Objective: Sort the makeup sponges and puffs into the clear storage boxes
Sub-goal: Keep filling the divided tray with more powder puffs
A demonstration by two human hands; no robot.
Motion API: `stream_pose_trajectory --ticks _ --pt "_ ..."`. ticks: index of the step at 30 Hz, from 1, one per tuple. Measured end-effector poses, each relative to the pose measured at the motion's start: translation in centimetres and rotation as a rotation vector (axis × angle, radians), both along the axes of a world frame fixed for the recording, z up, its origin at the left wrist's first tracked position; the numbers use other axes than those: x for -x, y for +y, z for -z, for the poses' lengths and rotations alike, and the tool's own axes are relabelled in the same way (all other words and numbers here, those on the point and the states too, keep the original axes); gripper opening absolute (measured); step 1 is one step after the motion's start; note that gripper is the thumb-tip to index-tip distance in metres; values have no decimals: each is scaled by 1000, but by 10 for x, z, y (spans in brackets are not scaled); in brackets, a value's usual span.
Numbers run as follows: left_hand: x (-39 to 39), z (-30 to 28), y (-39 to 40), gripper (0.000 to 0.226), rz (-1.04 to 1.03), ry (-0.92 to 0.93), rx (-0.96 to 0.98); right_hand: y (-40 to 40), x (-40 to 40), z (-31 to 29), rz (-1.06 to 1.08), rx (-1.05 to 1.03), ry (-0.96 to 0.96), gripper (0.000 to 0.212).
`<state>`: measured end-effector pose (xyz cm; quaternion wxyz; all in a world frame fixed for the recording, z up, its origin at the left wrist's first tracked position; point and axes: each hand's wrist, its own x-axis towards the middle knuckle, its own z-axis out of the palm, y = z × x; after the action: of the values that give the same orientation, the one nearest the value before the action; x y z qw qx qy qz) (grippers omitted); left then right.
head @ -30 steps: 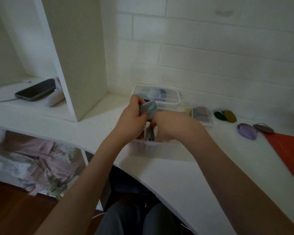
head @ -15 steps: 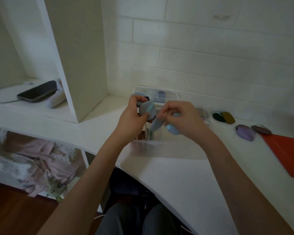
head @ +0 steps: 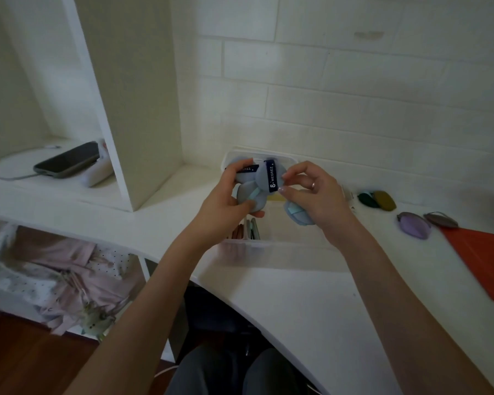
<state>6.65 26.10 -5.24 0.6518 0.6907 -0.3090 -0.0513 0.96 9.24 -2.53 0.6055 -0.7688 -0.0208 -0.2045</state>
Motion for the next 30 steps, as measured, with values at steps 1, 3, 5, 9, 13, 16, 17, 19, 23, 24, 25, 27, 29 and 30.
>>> stream_pose_trajectory --ticks 1,3,5,9,13,16,17,19,23,24,25,27,29,30 --pt "0 0 0 66 5 4 -6 0 0 0 -1 -6 -3 23" --pt "1 0 0 70 13 11 -12 -1 -1 1 -2 -13 -7 24" --pt "1 0 0 74 16 10 -16 -1 -2 1 4 -15 -2 24" --pt "-2 3 2 79 36 -18 -36 -1 -3 -1 7 -71 8 24" --pt "-3 3 1 79 25 -59 -78 4 -3 -9 11 -160 -14 19" --pt "-4 4 1 82 23 -96 -137 7 -3 -14 13 -184 -26 16" --pt "-3 3 1 88 25 -102 -157 8 -3 -15 18 -133 -21 16" --pt "-4 3 2 97 24 -110 -188 9 -4 -14 42 -54 -3 14" --pt "-4 4 1 100 40 -62 -149 8 -6 -13 82 -18 32 12" --pt "-4 4 0 98 44 -50 -129 8 -6 -12 82 -4 39 12" --pt "-2 4 0 95 48 -44 -110 8 -6 -12 82 18 44 12" --pt "0 3 0 87 49 -48 -79 10 -5 -11 90 88 36 13" --pt "3 1 1 78 46 -43 -58 11 -4 -11 97 127 21 12" --pt "4 0 1 71 35 -37 -55 10 -3 -11 104 135 19 11"
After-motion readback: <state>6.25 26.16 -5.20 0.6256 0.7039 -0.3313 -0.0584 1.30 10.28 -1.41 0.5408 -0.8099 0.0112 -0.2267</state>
